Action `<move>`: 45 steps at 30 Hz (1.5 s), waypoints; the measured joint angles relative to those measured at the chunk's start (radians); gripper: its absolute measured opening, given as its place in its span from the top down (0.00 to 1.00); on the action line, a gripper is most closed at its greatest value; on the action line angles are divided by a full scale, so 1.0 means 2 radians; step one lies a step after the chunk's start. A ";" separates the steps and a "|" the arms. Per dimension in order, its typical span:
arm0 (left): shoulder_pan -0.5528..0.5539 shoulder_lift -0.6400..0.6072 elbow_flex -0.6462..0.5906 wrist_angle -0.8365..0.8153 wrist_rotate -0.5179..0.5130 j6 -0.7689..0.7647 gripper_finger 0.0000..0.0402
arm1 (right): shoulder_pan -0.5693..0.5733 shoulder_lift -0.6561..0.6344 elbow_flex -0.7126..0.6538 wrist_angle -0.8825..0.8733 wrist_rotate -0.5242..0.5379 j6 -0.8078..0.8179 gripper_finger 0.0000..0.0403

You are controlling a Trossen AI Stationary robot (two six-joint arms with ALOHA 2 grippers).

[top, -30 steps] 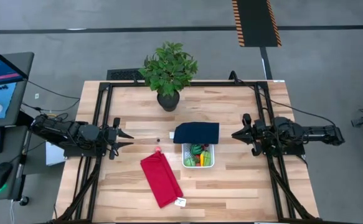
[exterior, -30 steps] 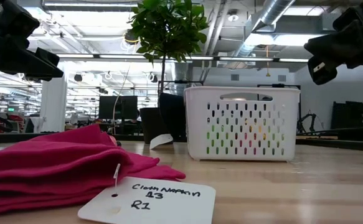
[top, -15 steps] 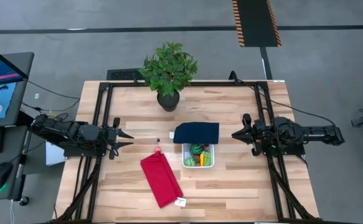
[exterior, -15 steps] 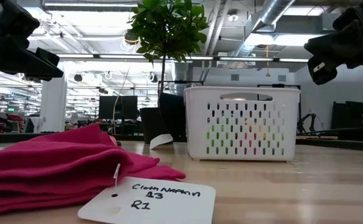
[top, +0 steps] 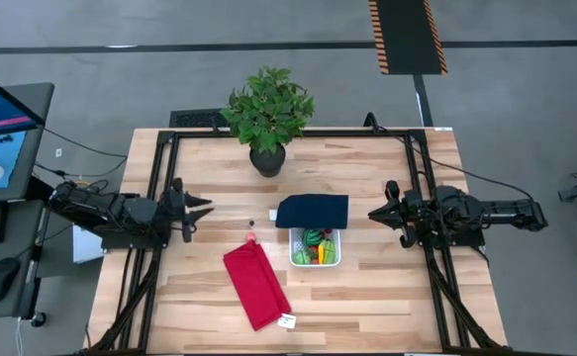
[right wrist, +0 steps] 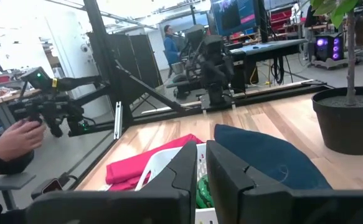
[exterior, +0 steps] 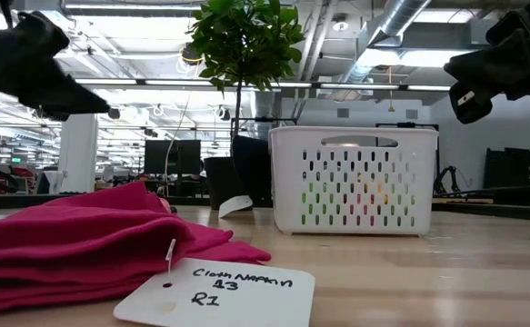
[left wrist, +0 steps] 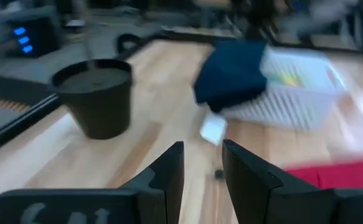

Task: Pick and placing Produce into tupperware
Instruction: Put the peach into the bin

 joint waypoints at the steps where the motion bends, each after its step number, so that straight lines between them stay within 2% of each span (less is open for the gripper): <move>1: 0.000 0.000 -0.002 0.006 -0.014 -0.020 0.75 | 0.000 0.000 0.000 0.000 0.000 0.000 0.85; 4: 0.000 0.005 -0.013 0.028 -0.083 -0.091 0.75 | 0.000 0.000 0.000 0.000 0.000 0.000 0.85; 6: 0.000 0.013 -0.021 0.064 -0.111 -0.146 0.75 | 0.000 0.000 0.000 0.000 0.000 0.000 0.85; 9: 0.000 0.024 -0.021 0.068 -0.088 -0.195 0.75 | 0.000 0.000 0.000 0.000 0.000 0.000 0.85; 13: 0.000 0.026 -0.024 0.091 -0.084 -0.219 0.75 | 0.000 0.000 0.000 0.000 0.000 0.000 0.85; 15: 0.000 0.028 -0.025 0.091 -0.079 -0.257 0.75 | 0.000 0.000 0.000 0.000 0.000 0.000 0.85; 17: 0.000 0.030 -0.025 0.091 -0.051 -0.303 0.75 | 0.000 0.000 0.000 0.000 0.000 0.000 0.85; 21: 0.000 0.031 -0.025 0.097 -0.039 -0.285 0.75 | 0.000 0.000 0.000 0.000 0.000 0.000 0.85; 25: 0.000 0.031 -0.025 0.095 0.007 -0.291 0.74 | 0.000 0.000 0.000 0.000 0.000 0.000 0.85; 29: 0.000 0.030 -0.025 0.090 0.033 -0.243 0.73 | 0.000 0.000 0.000 0.000 0.000 0.000 0.85; 37: 0.001 0.033 -0.012 0.025 -0.025 -0.285 0.73 | 0.000 0.000 0.000 0.000 0.000 0.000 0.85; 41: 0.001 0.033 -0.008 0.025 0.014 -0.294 0.73 | 0.000 0.000 0.000 0.000 0.000 0.000 0.85; 45: 0.001 0.034 -0.008 0.014 0.042 -0.251 0.73 | 0.000 0.000 0.000 0.000 0.000 0.000 0.85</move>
